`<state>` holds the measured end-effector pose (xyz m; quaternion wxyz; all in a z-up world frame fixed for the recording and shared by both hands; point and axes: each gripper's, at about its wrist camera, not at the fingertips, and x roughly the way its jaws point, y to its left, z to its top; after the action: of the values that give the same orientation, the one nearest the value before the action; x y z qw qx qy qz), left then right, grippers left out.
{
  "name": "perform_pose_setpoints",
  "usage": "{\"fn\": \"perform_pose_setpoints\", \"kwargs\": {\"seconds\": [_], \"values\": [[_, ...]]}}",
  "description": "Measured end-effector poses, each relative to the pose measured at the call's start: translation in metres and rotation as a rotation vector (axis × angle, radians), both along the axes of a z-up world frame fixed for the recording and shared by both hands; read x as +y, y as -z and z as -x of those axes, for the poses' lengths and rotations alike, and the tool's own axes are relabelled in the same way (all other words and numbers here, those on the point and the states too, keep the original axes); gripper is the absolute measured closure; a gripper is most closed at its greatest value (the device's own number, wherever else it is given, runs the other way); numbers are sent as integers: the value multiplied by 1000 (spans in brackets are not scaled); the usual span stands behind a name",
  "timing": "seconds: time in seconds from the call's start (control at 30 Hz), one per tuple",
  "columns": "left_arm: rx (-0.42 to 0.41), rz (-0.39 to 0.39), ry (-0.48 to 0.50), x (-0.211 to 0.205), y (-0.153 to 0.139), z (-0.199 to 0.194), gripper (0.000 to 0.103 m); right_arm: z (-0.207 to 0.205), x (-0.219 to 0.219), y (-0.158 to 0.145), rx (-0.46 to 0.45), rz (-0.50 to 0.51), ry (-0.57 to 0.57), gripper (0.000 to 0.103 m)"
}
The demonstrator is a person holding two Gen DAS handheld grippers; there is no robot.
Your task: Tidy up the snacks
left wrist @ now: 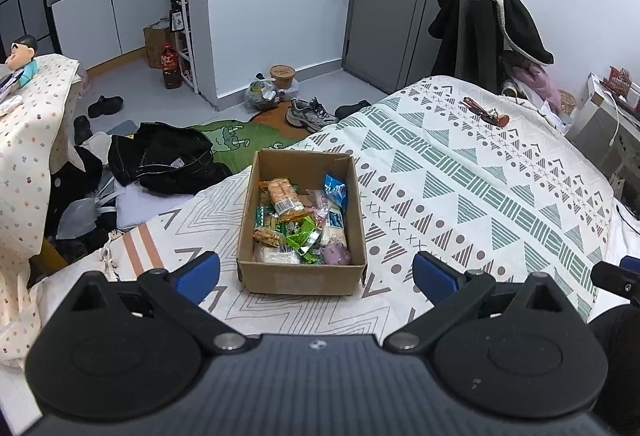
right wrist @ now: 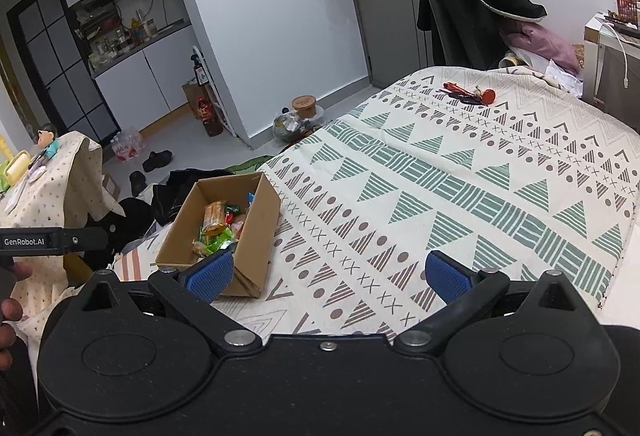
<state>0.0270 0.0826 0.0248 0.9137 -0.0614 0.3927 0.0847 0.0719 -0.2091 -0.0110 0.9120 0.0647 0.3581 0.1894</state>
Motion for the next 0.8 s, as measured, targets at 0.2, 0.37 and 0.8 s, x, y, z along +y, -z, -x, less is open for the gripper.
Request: {"fn": "perform_pose_setpoints", "kwargs": {"seconds": [0.2,0.37,0.8], "values": [[7,-4,1,-1,2,3,1,3,2,2,3,-7,-12,0],[9,-7,1,-2,4,3,1,3,6,3,10,-4,-22,0],[9,7,6,-3,7,3,1,2,8,2,11,-1,-16,0]]}}
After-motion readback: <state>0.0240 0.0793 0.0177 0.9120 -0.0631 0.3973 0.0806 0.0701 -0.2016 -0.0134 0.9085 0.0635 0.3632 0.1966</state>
